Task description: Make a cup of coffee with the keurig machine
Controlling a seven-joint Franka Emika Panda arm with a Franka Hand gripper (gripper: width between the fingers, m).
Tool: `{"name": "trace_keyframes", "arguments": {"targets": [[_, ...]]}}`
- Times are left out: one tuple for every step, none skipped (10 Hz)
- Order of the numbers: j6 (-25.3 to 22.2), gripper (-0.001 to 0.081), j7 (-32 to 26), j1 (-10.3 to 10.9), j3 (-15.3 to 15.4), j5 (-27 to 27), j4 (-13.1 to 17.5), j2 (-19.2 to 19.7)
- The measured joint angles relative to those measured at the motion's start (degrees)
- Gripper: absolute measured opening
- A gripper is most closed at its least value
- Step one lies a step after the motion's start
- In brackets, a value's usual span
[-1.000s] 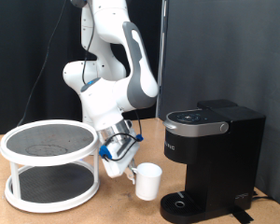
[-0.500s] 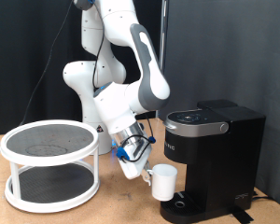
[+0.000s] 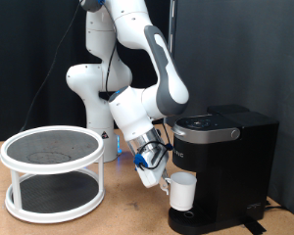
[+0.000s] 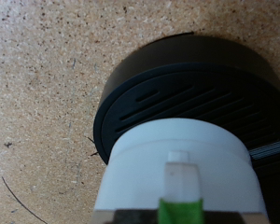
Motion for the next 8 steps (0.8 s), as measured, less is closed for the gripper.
{"name": "trace_keyframes", "arguments": {"targets": [[0.35, 0.0004, 0.03, 0.04, 0.31, 0.06, 0.50, 0.72], [0.57, 0.0004, 0.04, 0.06, 0.56, 0.19, 0.94, 1.28], [0.70, 0.0004, 0.04, 0.06, 0.78, 0.40, 1.37, 1.84], [0.70, 0.0004, 0.03, 0.05, 0.87, 0.91, 1.61, 1.97], [0.70, 0.0004, 0.02, 0.05, 0.92, 1.15, 1.66, 2.01], [0.69, 0.0004, 0.02, 0.05, 0.92, 1.18, 1.66, 2.02], [0.66, 0.0004, 0.04, 0.05, 0.92, 1.19, 1.67, 2.02], [0.59, 0.0083, 0.09, 0.05, 0.92, 1.19, 1.67, 2.03]]}}
